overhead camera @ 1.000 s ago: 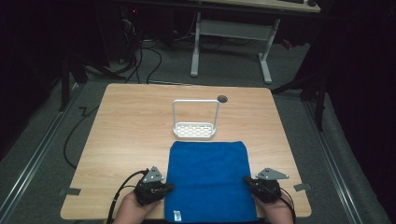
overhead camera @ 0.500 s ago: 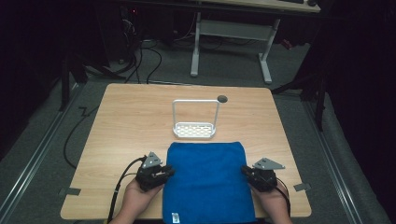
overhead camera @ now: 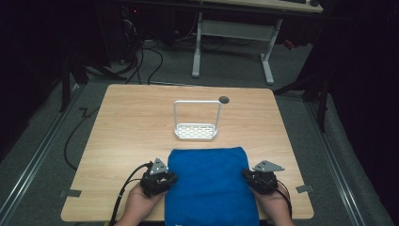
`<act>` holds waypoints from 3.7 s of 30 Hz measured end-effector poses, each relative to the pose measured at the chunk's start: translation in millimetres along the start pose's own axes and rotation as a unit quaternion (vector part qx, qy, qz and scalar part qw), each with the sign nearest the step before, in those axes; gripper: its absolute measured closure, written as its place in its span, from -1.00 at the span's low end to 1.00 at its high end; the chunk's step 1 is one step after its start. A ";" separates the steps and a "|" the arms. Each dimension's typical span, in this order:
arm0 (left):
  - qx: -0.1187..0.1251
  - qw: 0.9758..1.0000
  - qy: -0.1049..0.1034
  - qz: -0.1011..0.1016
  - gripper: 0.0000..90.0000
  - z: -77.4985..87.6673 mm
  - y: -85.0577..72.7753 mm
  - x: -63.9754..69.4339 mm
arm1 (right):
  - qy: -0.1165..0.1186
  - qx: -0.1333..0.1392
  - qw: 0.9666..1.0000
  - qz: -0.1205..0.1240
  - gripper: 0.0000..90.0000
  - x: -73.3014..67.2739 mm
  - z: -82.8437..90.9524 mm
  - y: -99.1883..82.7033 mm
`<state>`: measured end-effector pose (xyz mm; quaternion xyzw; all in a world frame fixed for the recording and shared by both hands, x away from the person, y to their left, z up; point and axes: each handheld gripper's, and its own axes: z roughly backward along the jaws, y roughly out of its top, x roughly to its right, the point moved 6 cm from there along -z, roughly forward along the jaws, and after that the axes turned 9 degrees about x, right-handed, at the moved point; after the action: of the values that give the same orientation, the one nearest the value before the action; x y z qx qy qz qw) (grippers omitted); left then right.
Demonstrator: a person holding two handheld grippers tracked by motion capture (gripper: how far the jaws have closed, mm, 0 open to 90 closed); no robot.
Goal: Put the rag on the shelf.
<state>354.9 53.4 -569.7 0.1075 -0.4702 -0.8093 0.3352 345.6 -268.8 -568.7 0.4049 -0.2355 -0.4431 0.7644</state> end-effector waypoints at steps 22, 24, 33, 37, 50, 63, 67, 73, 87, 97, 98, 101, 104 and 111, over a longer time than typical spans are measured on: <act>0.028 0.993 0.099 0.060 0.48 -41.3 35.2 -65.2 | -0.049 0.078 0.995 -0.035 0.64 24.6 12.0 11.8; 0.030 0.993 0.097 0.064 0.51 -40.5 34.4 -65.6 | -0.051 0.078 0.995 -0.039 0.66 26.7 10.5 13.2; 0.028 0.994 0.085 0.066 0.84 -41.5 33.9 -64.1 | -0.069 0.041 0.995 -0.055 0.63 45.2 -27.7 35.4; 0.029 0.994 0.079 0.072 0.88 -41.5 33.7 -64.7 | -0.076 0.017 0.995 -0.056 0.57 52.1 -50.4 38.8; 0.029 0.994 0.080 0.074 0.89 -41.7 33.6 -64.6 | -0.081 0.007 0.995 -0.053 0.42 47.6 -62.4 39.8; 0.029 0.994 0.080 0.071 0.89 -41.0 33.2 -64.1 | -0.076 0.003 0.997 -0.030 0.59 40.8 -61.7 40.6; 0.028 0.994 0.079 0.070 0.88 -41.0 33.1 -64.0 | -0.066 0.013 0.996 -0.053 0.27 41.1 -61.8 42.2; 0.028 0.994 0.079 0.069 0.88 -40.9 33.1 -63.8 | -0.073 0.006 0.996 -0.040 0.36 41.6 -63.1 40.1; 0.048 0.994 0.087 0.047 0.95 -36.8 35.0 -60.6 | -0.047 0.029 0.998 -0.039 0.94 32.5 -56.3 43.3; 0.101 0.990 0.080 0.054 0.96 -18.9 45.7 -57.0 | -0.049 0.092 0.994 -0.034 0.94 24.9 -32.0 60.4; 0.106 0.990 0.081 0.054 0.96 -17.1 47.1 -56.4 | -0.049 0.101 0.993 -0.034 0.94 23.7 -28.9 62.8; 0.123 0.988 0.085 0.048 0.96 -9.5 51.9 -54.5 | -0.048 0.115 0.992 -0.034 0.94 21.4 -23.5 67.0; 0.136 0.986 0.086 0.046 0.96 -2.7 56.0 -53.1 | -0.049 0.127 0.990 -0.033 0.94 18.7 -17.4 71.2; 0.171 0.980 0.088 0.042 0.96 12.6 69.0 -48.3 | -0.049 0.167 0.984 -0.032 0.94 11.8 -3.9 84.3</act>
<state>415.5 70.2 -512.3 0.2146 -0.5740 -0.6897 0.3858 395.3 -253.9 -501.1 0.5117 -0.3303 -0.4415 0.6590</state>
